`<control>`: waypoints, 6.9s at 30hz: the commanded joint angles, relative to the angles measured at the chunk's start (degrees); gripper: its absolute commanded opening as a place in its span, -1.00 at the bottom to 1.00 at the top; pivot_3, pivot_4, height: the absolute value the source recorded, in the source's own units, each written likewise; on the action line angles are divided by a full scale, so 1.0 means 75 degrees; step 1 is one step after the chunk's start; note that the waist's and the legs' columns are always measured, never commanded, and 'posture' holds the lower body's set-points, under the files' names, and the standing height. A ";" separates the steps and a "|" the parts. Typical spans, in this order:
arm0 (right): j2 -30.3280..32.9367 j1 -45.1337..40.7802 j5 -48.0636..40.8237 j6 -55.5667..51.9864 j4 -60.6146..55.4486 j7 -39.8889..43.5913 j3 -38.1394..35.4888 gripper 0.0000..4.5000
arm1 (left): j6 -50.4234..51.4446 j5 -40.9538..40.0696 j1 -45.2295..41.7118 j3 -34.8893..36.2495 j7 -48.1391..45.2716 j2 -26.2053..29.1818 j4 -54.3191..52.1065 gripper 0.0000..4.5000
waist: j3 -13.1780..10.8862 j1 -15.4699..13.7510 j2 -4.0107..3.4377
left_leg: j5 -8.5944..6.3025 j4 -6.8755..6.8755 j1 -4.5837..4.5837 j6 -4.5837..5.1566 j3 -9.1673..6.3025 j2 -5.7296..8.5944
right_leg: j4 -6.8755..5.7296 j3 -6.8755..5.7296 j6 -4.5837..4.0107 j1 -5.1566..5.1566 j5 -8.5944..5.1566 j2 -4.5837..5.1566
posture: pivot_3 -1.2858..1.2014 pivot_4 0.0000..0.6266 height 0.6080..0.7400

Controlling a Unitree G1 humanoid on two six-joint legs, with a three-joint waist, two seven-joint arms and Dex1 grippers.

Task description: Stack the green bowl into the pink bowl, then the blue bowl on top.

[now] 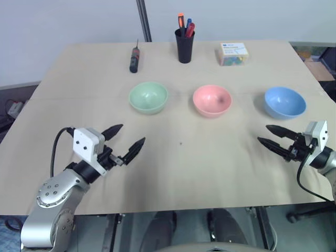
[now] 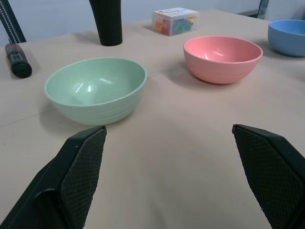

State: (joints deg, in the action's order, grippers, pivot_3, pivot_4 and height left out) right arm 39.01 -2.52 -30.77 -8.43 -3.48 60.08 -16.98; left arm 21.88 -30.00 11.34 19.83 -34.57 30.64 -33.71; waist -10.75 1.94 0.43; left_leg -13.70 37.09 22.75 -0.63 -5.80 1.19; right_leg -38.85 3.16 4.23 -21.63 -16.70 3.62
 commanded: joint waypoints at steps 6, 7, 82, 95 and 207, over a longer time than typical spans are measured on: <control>-0.0253 0.0257 0.0101 0.0868 0.0294 -0.0133 -0.0420 0.23 | -0.0143 -0.0332 0.0077 0.0225 -0.0060 -0.0061 -0.0095 1.00 | 0.0002 -0.0009 0.0003 | 0.0000 0.0000 0.0000 0.0000 0.0001 0.0000 | 0.0001 0.0001 0.0000 0.0001 0.0000 0.0002 | 0.03 -0.52 1.00; -0.0244 0.0255 0.0139 0.0937 0.0342 -0.0106 -0.0412 0.23 | -0.0153 -0.0336 0.0076 0.0230 -0.0061 -0.0054 -0.0083 1.00 | 0.0002 -0.0008 0.0002 | 0.0000 0.0000 0.0000 0.0000 0.0002 0.0000 | 0.0000 0.0002 0.0000 0.0001 0.0000 0.0002 | 0.03 -0.52 1.00; -0.0530 -0.4718 0.5063 -0.1145 -0.2011 0.1064 0.5751 -0.97 | -0.0745 -0.2406 0.0980 0.0457 -0.2236 0.0418 0.0090 1.00 | 0.0010 0.0050 0.0018 | 0.0000 -0.0034 0.0012 -0.0002 -0.0048 -0.0003 | 0.0018 -0.0005 -0.0004 -0.0027 -0.0001 0.0005 | 0.03 -0.52 1.00; -0.0061 -0.4487 0.5457 -0.0732 -0.2217 0.1018 0.5692 0.38 | -0.0722 -0.2119 0.0337 0.0203 -0.2318 0.0540 0.0532 1.00 | 0.0011 0.0037 0.0019 | 0.0001 -0.0031 0.0012 -0.0003 -0.0058 0.0001 | 0.0018 -0.0014 -0.0004 -0.0024 -0.0001 0.0007 | 0.03 -0.52 1.00; 0.0710 -0.5412 0.3852 0.0078 0.5380 -0.1049 0.2439 1.00 | -0.0765 -0.1236 -0.4511 0.0011 -0.5444 0.1229 0.4440 0.67 | 0.0002 0.0045 0.0018 | 0.0003 0.0023 0.0023 -0.0002 -0.0019 0.0017 | -0.0009 -0.0018 0.0002 -0.0014 -0.0001 -0.0004 | 0.03 -0.52 1.00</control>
State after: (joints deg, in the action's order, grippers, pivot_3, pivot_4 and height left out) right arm 44.17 -40.82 -3.80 -9.59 33.31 51.87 0.27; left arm 16.95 -37.39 -23.60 17.39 -75.57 38.57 2.85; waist -10.74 2.28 0.56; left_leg -13.68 37.25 22.93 -0.65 -5.97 1.32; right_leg -38.91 3.00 4.24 -21.73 -16.71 3.59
